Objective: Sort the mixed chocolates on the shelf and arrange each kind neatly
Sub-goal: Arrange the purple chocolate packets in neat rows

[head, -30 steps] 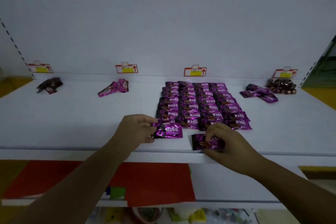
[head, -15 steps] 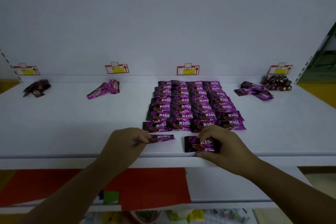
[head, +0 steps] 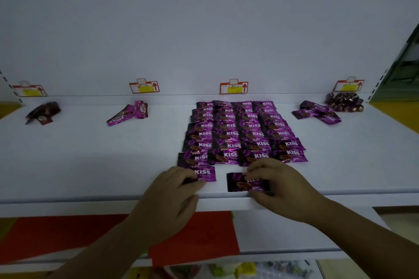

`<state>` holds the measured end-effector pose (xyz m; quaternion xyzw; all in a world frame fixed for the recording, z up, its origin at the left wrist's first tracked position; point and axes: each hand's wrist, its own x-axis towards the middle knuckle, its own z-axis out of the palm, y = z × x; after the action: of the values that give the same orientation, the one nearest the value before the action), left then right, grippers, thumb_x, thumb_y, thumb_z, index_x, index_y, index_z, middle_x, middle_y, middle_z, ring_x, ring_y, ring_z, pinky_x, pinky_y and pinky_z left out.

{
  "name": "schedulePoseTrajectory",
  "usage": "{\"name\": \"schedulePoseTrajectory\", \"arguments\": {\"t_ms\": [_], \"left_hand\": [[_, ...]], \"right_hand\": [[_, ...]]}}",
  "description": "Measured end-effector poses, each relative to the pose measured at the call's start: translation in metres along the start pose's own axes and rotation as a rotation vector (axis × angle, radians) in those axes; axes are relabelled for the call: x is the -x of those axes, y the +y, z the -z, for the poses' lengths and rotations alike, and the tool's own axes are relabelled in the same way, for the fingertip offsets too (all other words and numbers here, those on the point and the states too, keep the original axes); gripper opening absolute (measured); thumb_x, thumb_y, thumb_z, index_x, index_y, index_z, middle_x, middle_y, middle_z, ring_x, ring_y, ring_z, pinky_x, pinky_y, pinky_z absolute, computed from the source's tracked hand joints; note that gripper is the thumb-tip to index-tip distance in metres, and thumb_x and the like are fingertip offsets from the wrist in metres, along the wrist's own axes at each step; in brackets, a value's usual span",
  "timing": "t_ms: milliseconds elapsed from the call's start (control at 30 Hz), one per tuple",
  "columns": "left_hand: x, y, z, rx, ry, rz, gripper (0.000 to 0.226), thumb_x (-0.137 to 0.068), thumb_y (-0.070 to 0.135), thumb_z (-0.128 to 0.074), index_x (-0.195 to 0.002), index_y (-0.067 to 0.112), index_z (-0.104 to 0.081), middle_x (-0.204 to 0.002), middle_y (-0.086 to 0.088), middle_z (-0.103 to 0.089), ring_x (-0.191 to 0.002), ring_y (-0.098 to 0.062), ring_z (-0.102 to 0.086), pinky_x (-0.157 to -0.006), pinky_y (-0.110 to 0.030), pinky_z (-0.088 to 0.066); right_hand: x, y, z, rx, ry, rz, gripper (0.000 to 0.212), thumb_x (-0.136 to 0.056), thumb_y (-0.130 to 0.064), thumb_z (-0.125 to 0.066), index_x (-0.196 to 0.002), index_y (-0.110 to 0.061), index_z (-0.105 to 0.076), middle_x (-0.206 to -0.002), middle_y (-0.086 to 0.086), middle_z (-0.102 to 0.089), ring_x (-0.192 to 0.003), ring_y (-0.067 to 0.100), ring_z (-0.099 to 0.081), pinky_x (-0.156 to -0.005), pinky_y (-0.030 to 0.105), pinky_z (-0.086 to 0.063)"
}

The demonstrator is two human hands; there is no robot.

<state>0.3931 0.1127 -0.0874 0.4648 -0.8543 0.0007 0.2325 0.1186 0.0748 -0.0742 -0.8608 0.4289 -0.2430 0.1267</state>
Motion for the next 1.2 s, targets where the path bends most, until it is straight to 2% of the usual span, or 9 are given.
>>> {"name": "schedulePoseTrajectory", "arguments": {"t_ms": [167, 333, 400, 500, 633, 767, 900, 1067, 1200], "left_hand": [[0.001, -0.005, -0.007, 0.02, 0.02, 0.033, 0.036, -0.086, 0.033, -0.046, -0.114, 0.02, -0.064, -0.109, 0.006, -0.06, -0.103, -0.004, -0.045, -0.09, -0.014, -0.032], [0.001, -0.007, -0.009, 0.038, 0.037, 0.024, 0.038, -0.088, 0.033, -0.046, -0.12, 0.018, -0.06, -0.112, 0.007, -0.058, -0.107, -0.003, -0.044, -0.092, -0.013, -0.031], [0.001, -0.007, -0.009, 0.031, 0.028, 0.016, 0.039, -0.089, 0.033, -0.045, -0.122, 0.017, -0.059, -0.113, 0.007, -0.057, -0.107, -0.004, -0.045, -0.092, -0.014, -0.033], [0.003, -0.008, -0.01, 0.018, 0.029, 0.007, 0.04, -0.09, 0.034, -0.044, -0.123, 0.018, -0.058, -0.115, 0.007, -0.056, -0.109, -0.004, -0.045, -0.092, -0.016, -0.035], [0.003, -0.006, -0.009, 0.031, 0.044, -0.004, 0.039, -0.091, 0.033, -0.045, -0.123, 0.017, -0.059, -0.115, 0.006, -0.056, -0.109, -0.006, -0.046, -0.092, -0.018, -0.037], [0.003, -0.006, -0.008, 0.045, 0.041, -0.013, 0.038, -0.09, 0.033, -0.046, -0.123, 0.018, -0.058, -0.116, 0.007, -0.055, -0.109, -0.005, -0.046, -0.092, -0.019, -0.038], [0.003, -0.005, -0.006, 0.058, 0.032, -0.008, 0.039, -0.09, 0.034, -0.046, -0.123, 0.018, -0.059, -0.117, 0.009, -0.054, -0.11, -0.003, -0.043, -0.093, -0.017, -0.036], [0.0, -0.004, 0.003, 0.096, 0.089, 0.017, 0.041, -0.088, 0.036, -0.045, -0.124, 0.021, -0.057, -0.124, 0.01, -0.047, -0.116, 0.001, -0.039, -0.096, -0.013, -0.037], [-0.025, -0.01, 0.019, 0.031, 0.15, 0.051, 0.046, -0.086, 0.041, -0.038, -0.12, 0.018, -0.06, -0.122, -0.002, -0.056, -0.111, 0.002, -0.036, -0.092, -0.013, -0.035]], "right_hand": [[0.0, 0.002, 0.001, -0.02, 0.0, -0.057, 0.033, -0.073, -0.037, -0.077, -0.102, -0.025, -0.066, -0.107, -0.014, -0.062, -0.101, 0.005, -0.055, -0.091, 0.026, -0.048], [-0.013, -0.003, 0.001, 0.007, 0.031, 0.021, 0.027, -0.074, -0.036, -0.077, -0.097, -0.023, -0.071, -0.106, -0.01, -0.065, -0.101, 0.003, -0.052, -0.092, 0.021, -0.038], [-0.02, -0.004, 0.0, 0.012, 0.058, 0.052, 0.028, -0.075, -0.042, -0.071, -0.095, -0.023, -0.072, -0.104, -0.01, -0.066, -0.098, -0.003, -0.049, -0.09, 0.017, -0.034], [-0.028, -0.007, -0.001, 0.043, 0.028, 0.082, 0.037, -0.076, -0.053, -0.059, -0.095, -0.024, -0.073, -0.102, -0.01, -0.067, -0.096, 0.002, -0.054, -0.09, 0.016, -0.032], [-0.038, -0.01, -0.001, 0.067, -0.011, 0.101, 0.034, -0.077, -0.048, -0.062, -0.098, -0.024, -0.073, -0.103, -0.009, -0.068, -0.097, 0.009, -0.057, -0.088, 0.023, -0.039], [-0.042, -0.01, -0.004, 0.095, -0.055, 0.125, 0.04, -0.078, -0.055, -0.052, -0.096, -0.027, -0.073, -0.103, -0.012, -0.067, -0.096, 0.006, -0.056, -0.088, 0.028, -0.044], [-0.041, -0.009, -0.007, 0.124, -0.084, 0.14, 0.037, -0.079, -0.055, -0.052, -0.096, -0.029, -0.073, -0.103, -0.013, -0.067, -0.096, 0.004, -0.054, -0.085, 0.033, -0.046], [-0.04, -0.014, -0.005, 0.187, -0.11, 0.132, 0.041, -0.081, -0.054, -0.048, -0.102, -0.027, -0.071, -0.107, -0.01, -0.066, -0.097, 0.007, -0.054, -0.088, 0.031, -0.044], [-0.035, -0.019, -0.004, 0.229, -0.102, 0.11, 0.046, -0.083, -0.051, -0.045, -0.112, -0.023, -0.066, -0.112, -0.005, -0.063, -0.101, 0.012, -0.054, -0.09, 0.03, -0.041]]}}
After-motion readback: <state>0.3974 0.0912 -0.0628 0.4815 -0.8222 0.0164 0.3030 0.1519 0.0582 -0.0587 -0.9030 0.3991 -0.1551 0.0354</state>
